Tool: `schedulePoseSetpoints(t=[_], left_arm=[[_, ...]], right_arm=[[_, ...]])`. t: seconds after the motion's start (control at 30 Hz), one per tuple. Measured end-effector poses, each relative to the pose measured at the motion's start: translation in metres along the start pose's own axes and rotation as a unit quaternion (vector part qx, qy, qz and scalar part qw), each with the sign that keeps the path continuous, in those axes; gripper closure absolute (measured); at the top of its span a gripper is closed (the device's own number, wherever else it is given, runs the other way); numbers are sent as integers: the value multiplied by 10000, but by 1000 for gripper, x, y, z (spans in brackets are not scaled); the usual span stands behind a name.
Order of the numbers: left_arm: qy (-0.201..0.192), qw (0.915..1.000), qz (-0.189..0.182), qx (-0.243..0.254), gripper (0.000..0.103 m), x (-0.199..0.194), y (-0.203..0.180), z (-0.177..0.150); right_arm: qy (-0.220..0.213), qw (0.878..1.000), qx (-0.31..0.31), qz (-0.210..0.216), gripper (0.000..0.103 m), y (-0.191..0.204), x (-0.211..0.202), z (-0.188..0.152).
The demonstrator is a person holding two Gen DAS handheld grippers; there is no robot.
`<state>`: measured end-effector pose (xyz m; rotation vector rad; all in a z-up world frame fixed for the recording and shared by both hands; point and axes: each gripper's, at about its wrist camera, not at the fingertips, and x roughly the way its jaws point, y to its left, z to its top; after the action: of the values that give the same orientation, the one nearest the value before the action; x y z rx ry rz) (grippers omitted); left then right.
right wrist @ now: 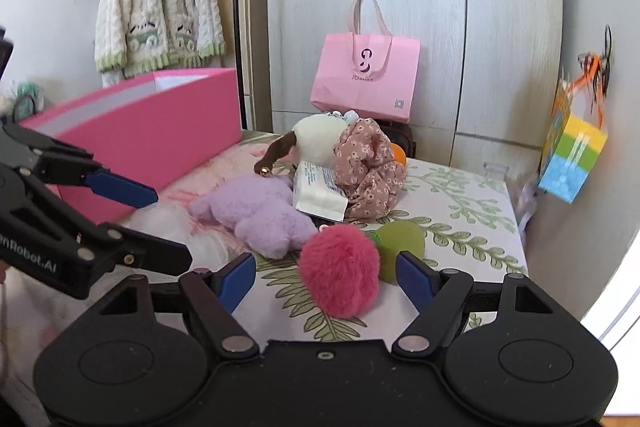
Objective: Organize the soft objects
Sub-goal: 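Move the left tool back to the white mesh bath puff, then grasp the white mesh puff with the left gripper while the right gripper grasps the pink pompom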
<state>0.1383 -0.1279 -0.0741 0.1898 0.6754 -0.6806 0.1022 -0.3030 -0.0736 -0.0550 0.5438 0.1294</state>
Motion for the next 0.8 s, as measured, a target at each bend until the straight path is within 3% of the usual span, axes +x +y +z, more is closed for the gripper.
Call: schedulePoseSetpoints(t=[0.1, 0.23, 0.37, 0.43, 0.53, 0.8], left_arm=[[-119, 9999, -47, -88, 25, 5, 1, -7], [-138, 9994, 149, -296, 25, 14, 1, -11], [-52, 9992, 189, -336, 25, 21, 4, -16], [-101, 9990, 282, -341, 31, 23, 4, -17], [-189, 9989, 354, -239, 44, 22, 1, -19], [-362, 9981, 300, -393, 52, 18, 5, -22]], right_arm=[[-89, 9995, -146, -257, 22, 7, 8, -4], [-184, 9982, -123, -552, 25, 13, 11, -8], [-173, 9981, 52, -595, 55, 16, 13, -11], [-196, 9975, 78, -677, 63, 18, 14, -13], [-230, 9971, 152, -706, 66, 21, 14, -16], [-264, 9953, 598, -713, 67, 31, 11, -19]])
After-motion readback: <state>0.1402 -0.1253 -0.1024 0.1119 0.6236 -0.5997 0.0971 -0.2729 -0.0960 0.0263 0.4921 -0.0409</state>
